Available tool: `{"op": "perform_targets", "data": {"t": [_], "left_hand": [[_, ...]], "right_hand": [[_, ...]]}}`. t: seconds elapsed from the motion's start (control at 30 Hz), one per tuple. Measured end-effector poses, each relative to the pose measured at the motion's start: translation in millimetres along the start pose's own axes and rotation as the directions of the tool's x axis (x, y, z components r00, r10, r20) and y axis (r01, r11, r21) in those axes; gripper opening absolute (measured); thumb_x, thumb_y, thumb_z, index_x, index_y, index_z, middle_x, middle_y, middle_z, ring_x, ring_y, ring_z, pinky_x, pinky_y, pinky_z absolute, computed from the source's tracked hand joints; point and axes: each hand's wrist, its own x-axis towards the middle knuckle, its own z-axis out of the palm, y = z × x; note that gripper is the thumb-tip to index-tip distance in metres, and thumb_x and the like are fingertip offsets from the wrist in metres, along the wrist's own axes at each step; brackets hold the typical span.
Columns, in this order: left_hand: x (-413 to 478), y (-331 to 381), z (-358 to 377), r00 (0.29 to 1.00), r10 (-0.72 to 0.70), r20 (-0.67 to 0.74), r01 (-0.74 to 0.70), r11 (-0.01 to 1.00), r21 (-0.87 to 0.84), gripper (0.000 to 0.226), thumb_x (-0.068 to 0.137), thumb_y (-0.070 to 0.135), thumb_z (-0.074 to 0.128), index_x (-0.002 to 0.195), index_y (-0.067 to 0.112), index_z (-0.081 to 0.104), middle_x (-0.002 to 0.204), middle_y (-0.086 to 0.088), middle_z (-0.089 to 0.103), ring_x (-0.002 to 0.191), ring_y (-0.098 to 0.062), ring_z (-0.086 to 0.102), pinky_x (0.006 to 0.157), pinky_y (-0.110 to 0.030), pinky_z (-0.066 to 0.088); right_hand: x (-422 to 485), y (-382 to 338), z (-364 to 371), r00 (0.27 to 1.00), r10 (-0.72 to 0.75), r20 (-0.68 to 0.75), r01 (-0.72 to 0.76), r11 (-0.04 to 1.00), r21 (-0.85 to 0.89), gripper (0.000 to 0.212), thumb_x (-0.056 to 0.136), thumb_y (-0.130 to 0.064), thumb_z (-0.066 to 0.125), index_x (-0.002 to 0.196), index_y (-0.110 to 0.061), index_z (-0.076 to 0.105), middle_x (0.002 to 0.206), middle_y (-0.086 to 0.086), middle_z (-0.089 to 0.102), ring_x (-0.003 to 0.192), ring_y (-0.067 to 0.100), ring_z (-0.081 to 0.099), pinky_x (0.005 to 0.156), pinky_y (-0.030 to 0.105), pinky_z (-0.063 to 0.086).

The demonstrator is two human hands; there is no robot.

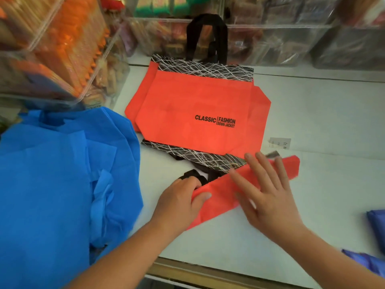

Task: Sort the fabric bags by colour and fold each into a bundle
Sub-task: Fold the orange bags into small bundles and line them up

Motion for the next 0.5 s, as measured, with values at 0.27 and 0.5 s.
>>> {"op": "perform_targets", "data": {"t": [0.27, 0.5], "left_hand": [[-23.6, 44.2, 18.3, 0.865, -0.47, 0.174, 0.487, 0.707, -0.513, 0.019, 0.094, 0.031, 0.072, 0.088, 0.016, 0.063, 0.082, -0.008, 0.071, 0.075, -0.026, 0.068, 0.072, -0.046, 0.057], [-25.7, 63.9, -10.7, 0.938, -0.28, 0.206, 0.347, 0.732, -0.587, 0.023, 0.102, 0.023, 0.061, 0.083, 0.013, 0.07, 0.069, 0.011, 0.066, 0.063, -0.003, 0.059, 0.061, -0.023, 0.043]], "right_hand": [[-66.0, -18.2, 1.2, 0.958, -0.116, 0.263, 0.034, 0.954, 0.297, 0.074, 0.087, -0.035, 0.069, 0.156, -0.026, 0.043, 0.171, 0.011, 0.02, 0.158, 0.032, 0.017, 0.12, 0.06, 0.032], [-39.4, 11.3, -5.6, 0.977, -0.016, 0.213, -0.076, 0.905, 0.418, 0.044, 0.103, -0.061, 0.044, 0.125, -0.034, 0.072, 0.165, -0.009, 0.035, 0.157, 0.018, 0.023, 0.124, 0.037, 0.03]]}}
